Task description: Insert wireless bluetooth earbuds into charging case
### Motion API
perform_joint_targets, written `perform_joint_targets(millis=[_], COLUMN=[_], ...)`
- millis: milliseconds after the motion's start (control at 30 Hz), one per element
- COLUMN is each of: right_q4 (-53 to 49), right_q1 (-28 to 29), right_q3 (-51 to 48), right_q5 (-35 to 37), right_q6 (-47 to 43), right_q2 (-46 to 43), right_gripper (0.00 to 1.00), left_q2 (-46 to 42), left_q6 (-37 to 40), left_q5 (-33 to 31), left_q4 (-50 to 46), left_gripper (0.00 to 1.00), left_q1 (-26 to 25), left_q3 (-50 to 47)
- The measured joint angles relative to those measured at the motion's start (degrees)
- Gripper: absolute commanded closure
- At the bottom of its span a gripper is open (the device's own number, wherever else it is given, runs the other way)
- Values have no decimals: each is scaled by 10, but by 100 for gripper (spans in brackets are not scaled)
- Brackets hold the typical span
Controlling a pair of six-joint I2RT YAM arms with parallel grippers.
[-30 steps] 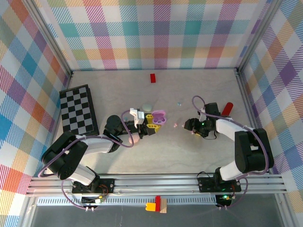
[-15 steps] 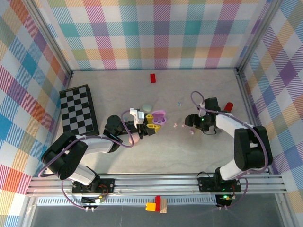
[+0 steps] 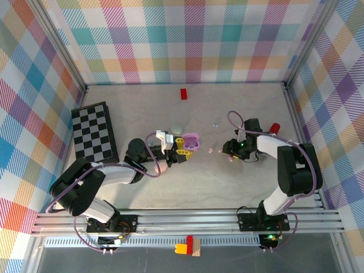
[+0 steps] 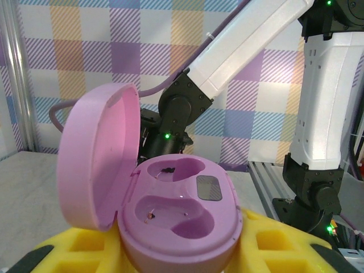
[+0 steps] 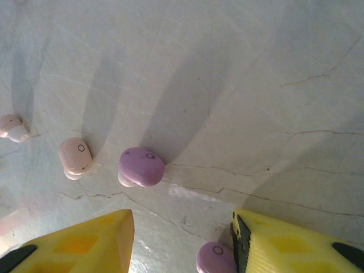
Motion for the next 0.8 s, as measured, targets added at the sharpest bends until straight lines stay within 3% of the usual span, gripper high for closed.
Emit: perform_joint_targets(millis=[500, 800], right_q4=[-23, -23], right_q1=[0, 0], right_q3=[-23, -44], right_q5=[2, 1], right_q6=[22, 38], right_q2=[-24, -47], right_gripper=[62, 54], left_q2=[0, 0], left_q6=[0, 0], left_q5=[1, 2], left_q4=[0, 0], left_gripper=[65, 65], left_q1=[0, 0], left_q3=[0, 0])
